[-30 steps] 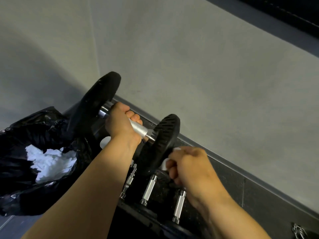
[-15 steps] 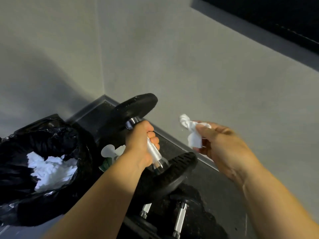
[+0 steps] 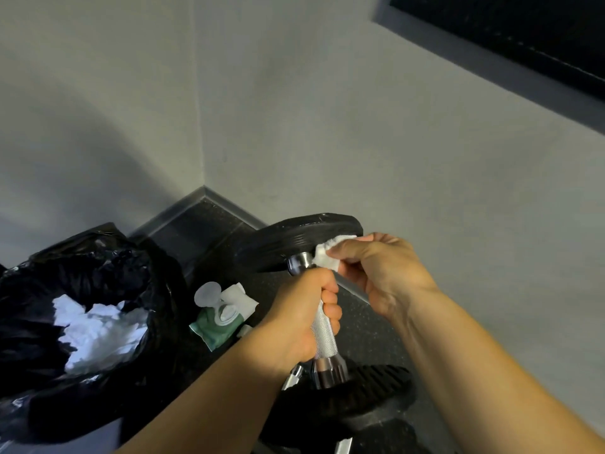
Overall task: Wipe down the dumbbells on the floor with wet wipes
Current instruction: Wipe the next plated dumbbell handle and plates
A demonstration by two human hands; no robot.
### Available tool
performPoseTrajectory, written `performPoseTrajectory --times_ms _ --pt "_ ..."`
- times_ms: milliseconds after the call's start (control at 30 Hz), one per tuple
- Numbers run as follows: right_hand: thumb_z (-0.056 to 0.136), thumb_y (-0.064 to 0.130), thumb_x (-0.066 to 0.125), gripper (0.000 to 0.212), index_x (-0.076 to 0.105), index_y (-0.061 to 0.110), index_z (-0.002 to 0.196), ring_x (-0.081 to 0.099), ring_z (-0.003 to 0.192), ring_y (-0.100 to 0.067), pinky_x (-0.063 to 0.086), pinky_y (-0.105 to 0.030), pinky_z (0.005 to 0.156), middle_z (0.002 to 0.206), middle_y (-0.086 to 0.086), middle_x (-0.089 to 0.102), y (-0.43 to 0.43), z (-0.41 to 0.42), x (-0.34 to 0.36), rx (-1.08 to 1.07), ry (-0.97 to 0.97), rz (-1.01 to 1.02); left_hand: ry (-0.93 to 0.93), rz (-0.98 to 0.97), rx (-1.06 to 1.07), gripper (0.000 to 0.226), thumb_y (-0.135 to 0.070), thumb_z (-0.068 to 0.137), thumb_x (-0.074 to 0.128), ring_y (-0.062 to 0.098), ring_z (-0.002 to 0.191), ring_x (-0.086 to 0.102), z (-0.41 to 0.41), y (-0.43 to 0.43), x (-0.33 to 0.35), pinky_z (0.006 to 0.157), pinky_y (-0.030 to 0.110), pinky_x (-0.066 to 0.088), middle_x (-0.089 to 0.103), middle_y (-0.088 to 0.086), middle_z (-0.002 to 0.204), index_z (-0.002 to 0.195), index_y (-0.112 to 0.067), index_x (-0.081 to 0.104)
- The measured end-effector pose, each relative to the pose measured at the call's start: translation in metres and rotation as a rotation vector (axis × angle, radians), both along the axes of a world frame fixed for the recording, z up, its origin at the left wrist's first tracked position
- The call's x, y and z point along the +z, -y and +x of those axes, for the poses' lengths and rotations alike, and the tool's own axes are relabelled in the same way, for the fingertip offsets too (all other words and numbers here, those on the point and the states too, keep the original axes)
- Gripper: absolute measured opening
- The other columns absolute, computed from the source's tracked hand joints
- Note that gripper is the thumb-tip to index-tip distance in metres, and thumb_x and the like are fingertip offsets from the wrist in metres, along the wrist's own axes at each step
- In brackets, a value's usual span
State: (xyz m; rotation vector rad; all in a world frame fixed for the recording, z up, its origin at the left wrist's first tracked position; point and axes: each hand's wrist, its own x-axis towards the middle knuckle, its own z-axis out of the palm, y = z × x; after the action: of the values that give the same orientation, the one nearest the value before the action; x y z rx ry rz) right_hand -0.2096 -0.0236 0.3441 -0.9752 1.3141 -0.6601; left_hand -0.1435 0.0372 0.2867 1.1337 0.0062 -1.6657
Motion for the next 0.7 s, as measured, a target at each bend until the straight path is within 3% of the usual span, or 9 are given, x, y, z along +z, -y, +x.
performPoseTrajectory --times_ms 133,200,300,433,500,600,700 --pt "0.069 -0.011 0.072 0.021 0.057 0.003 0.072 0.055 0.043 -0.016 0.051 -0.024 0.045 0.052 -0.007 0.057 0.013 -0.008 -0.019 0.021 -0.138 0.092 -0.072 -0.062 -0.066 0.036 -0.003 0.08 0.045 0.007 0.033 0.025 0.002 -0.005 0.004 0.036 0.015 0.021 0.029 -0.007 0.042 0.046 -0.015 0.051" --pt "0.07 -0.007 0.073 0.016 0.063 0.001 0.078 0.056 0.051 -0.018 0.05 -0.025 0.049 0.06 -0.009 0.062 0.019 -0.012 -0.028 0.081 -0.17 0.152 -0.092 -0.093 -0.12 0.044 -0.004 0.081 0.043 0.006 0.033 0.024 0.002 -0.006 0.006 0.037 0.016 0.02 0.028 -0.008 0.041 0.039 -0.015 0.052" --pt "0.072 -0.008 0.07 0.012 0.065 0.002 0.075 0.058 0.057 -0.018 0.051 -0.027 0.057 0.057 -0.006 0.064 0.024 -0.014 -0.04 0.129 -0.162 0.199 -0.119 -0.12 -0.175 0.053 -0.005 0.08 0.041 0.005 0.035 0.022 0.003 -0.008 0.009 0.041 0.018 0.018 0.025 -0.008 0.04 0.028 -0.013 0.048" --pt "0.071 -0.01 0.067 0.018 0.063 0.005 0.08 0.061 0.061 -0.015 0.054 -0.026 0.06 0.059 -0.002 0.065 0.028 -0.021 -0.047 0.198 -0.13 0.207 -0.219 -0.086 -0.182 0.023 -0.007 0.058 0.053 0.006 0.036 0.023 0.006 -0.009 0.012 0.044 0.018 0.018 0.024 -0.008 0.045 0.049 -0.02 0.037" --pt "0.068 -0.003 0.072 0.025 0.063 0.007 0.089 0.064 0.068 -0.016 0.056 -0.025 0.063 0.073 -0.005 0.068 0.029 -0.026 -0.048 0.262 -0.035 0.191 -0.253 -0.08 -0.169 0.028 -0.008 0.048 0.06 0.006 0.036 0.024 0.008 -0.01 0.011 0.045 0.018 0.02 0.026 -0.009 0.044 0.054 -0.02 0.036" --pt "0.073 -0.001 0.069 0.008 0.066 0.005 0.077 0.063 0.055 -0.012 0.052 -0.019 0.049 0.066 -0.007 0.068 0.027 -0.029 -0.041 0.276 0.001 0.133 -0.317 -0.11 -0.178 0.014 -0.012 0.056 0.057 0.005 0.035 0.025 0.009 -0.01 0.011 0.041 0.017 0.023 0.027 -0.01 0.044 0.045 -0.015 0.049" --pt "0.073 -0.007 0.067 0.011 0.064 0.002 0.068 0.059 0.044 -0.012 0.045 -0.017 0.039 0.06 -0.012 0.066 0.024 -0.028 -0.031 0.198 -0.05 0.017 -0.308 -0.074 -0.14 0.022 -0.014 0.064 0.053 0.006 0.038 0.028 0.008 -0.006 0.008 0.04 0.016 0.026 0.028 -0.007 0.049 0.042 -0.014 0.051"
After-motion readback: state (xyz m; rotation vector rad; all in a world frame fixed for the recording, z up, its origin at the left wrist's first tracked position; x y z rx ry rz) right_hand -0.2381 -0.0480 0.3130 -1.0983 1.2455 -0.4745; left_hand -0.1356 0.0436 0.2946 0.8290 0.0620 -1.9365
